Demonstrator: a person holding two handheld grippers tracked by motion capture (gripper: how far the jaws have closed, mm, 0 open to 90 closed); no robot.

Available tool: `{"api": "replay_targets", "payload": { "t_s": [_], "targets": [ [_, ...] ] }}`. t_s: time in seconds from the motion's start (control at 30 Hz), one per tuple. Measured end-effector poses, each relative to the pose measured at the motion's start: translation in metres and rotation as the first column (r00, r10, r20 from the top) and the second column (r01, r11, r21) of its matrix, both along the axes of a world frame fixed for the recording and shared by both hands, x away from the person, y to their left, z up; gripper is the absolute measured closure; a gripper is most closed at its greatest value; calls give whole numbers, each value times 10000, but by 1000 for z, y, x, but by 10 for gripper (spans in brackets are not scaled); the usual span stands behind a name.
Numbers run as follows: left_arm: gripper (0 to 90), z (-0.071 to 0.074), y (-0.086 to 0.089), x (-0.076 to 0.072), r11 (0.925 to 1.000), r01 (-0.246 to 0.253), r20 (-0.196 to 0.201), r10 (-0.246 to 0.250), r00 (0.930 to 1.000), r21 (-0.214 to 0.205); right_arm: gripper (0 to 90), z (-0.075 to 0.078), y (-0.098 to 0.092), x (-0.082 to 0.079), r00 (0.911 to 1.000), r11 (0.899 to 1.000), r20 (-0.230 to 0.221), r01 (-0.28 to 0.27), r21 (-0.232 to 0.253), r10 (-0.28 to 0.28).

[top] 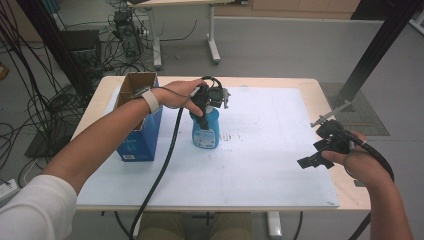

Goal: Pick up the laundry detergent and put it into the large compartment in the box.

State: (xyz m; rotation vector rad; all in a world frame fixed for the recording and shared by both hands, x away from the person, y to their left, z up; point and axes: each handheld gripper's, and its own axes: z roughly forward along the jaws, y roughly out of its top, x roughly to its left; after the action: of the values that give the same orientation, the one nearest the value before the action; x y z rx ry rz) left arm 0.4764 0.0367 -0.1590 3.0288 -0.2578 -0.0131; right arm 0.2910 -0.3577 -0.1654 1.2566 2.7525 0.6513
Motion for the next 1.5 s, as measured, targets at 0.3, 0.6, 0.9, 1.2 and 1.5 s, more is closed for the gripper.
{"api": "replay_targets", "payload": {
  "t_s": [0.3, 0.6, 0.9, 1.2, 1.5],
  "targets": [
    [398, 0, 0, -2, 10000, -73, 45, 73, 10000, 4, 64, -2, -1, -1, 10000, 10000, -12, -30, 35, 30],
    [399, 1, 1, -5, 9995, -275, 86, 276, 9996, -143, 66, -2, -3, -3, 10000, 10000, -19, 42, 66, -41],
    [398, 14, -2, -8, 9975, -662, 63, 664, 9978, -232, 61, 1, -7, -9, 9997, 9997, 100, 236, 15, -236],
    [398, 34, 0, -15, 9858, -1670, 12, 1670, 9859, -197, 61, 5, -10, -17, 9993, 9996, 232, 285, 24, -285],
    [397, 55, 3, -28, 9663, -2573, 76, 2574, 9663, -74, 61, 9, -9, -23, 9989, 9998, 426, 202, 48, -204]
  ]
}}
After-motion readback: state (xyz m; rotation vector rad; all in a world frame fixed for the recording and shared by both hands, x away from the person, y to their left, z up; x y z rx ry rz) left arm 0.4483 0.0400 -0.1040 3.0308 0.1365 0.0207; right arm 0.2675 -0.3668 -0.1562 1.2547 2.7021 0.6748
